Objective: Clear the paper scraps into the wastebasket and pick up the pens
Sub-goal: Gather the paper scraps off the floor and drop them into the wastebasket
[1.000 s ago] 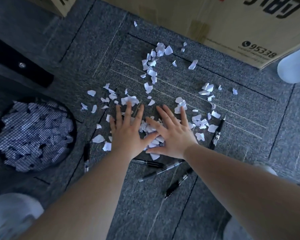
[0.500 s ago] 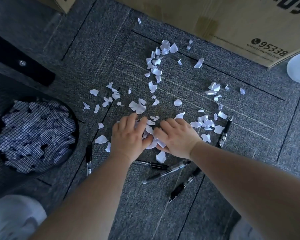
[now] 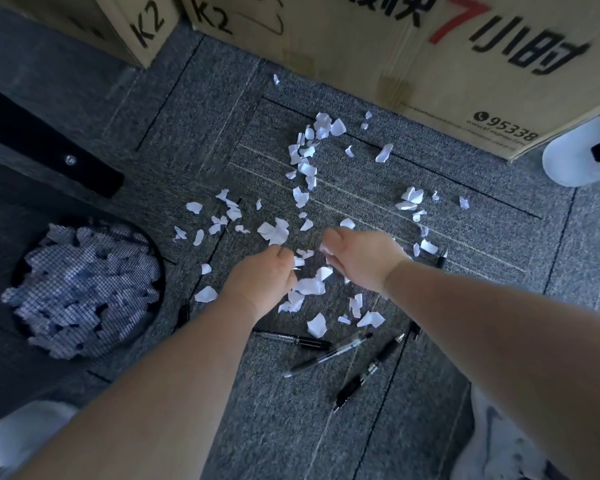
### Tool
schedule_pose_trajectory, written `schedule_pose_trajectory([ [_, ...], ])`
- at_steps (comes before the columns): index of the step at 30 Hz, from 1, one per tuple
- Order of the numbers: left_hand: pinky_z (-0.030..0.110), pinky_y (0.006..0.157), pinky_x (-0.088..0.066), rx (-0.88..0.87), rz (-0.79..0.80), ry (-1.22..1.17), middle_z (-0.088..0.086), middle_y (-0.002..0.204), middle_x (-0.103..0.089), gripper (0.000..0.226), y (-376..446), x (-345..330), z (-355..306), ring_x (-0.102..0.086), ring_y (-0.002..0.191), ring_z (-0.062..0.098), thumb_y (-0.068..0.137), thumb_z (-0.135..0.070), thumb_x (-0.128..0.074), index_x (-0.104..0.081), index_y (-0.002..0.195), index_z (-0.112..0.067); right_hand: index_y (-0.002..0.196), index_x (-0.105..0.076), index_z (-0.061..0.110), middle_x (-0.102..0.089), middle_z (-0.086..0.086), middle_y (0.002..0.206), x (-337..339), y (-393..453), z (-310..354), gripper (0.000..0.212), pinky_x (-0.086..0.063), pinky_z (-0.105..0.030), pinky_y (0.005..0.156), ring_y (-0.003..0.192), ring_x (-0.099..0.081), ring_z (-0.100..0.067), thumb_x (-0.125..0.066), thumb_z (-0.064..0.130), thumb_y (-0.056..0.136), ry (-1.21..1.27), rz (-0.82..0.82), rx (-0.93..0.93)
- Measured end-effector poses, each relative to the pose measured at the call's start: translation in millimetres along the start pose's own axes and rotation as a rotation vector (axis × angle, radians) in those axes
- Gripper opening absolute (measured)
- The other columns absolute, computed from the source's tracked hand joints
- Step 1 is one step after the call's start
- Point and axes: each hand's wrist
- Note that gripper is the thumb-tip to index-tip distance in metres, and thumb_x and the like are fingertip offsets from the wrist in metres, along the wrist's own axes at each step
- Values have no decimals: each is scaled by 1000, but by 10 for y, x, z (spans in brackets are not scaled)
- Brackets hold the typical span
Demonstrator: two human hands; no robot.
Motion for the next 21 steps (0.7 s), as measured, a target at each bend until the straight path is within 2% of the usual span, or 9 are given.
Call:
schedule_pose_trajectory([
  [2,30,53,-30,34,2,-41,3,81,-43,11,-14,160,5,-40,60,20,94,-17,-35,-38,84,-13,109,-49,8,-60,-6,85,202,34,7,22,-56,-35,58,67,-61,-26,-39,25,100,32,-50,-52],
  [7,32,58,-33,72,21,-75,4,83,-40,12,-2,726,44,-43,68,21,95,-17,-38,-39,85,-10,103,-47,8,-51,-4,80,765,120,85,22,-52,-36,58,67,-57,-27,-37,27,101,115,-122,-204],
  [10,37,61,-37,82,-44,-89,9,89,-48,13,-37,1160,88,-49,73,27,95,-17,-40,-40,84,-9,103,-45,7,-48,-6,79,1118,156,184,22,-47,-37,56,66,-55,-29,-36,27,101,126,-156,-240],
  [12,36,62,-34,87,-98,-78,8,88,-46,13,-108,1482,94,-49,74,27,95,-18,-43,-42,85,-9,105,-45,5,-54,-11,84,1345,188,270,22,-48,-39,57,69,-57,-33,-38,26,100,138,-181,-262],
  [14,38,65,-36,103,-136,-75,11,91,-47,14,-197,1812,101,-53,81,31,94,-19,-45,-45,88,-6,103,-43,5,-54,-11,84,1614,217,400,22,-47,-39,57,71,-58,-36,-38,25,100,144,-196,-267],
  [17,39,70,-36,142,-179,-58,15,104,-53,15,-362,2267,160,-54,92,35,94,-21,-46,-45,88,-7,90,-34,9,-40,-4,74,2073,239,654,19,-35,-36,56,70,-49,-34,-37,25,101,191,-210,-224],
  [21,39,72,-37,176,-233,-23,15,105,-53,15,-747,2737,352,-53,95,35,94,-22,-45,-38,83,-12,88,-30,11,-40,-4,75,2615,270,1093,19,-34,-35,57,70,-47,-31,-36,24,101,203,-251,-131],
])
Point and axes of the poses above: each hand's wrist, its own y-axis towards the middle knuckle, its own x-axis out of the back of the hand, z = x × y
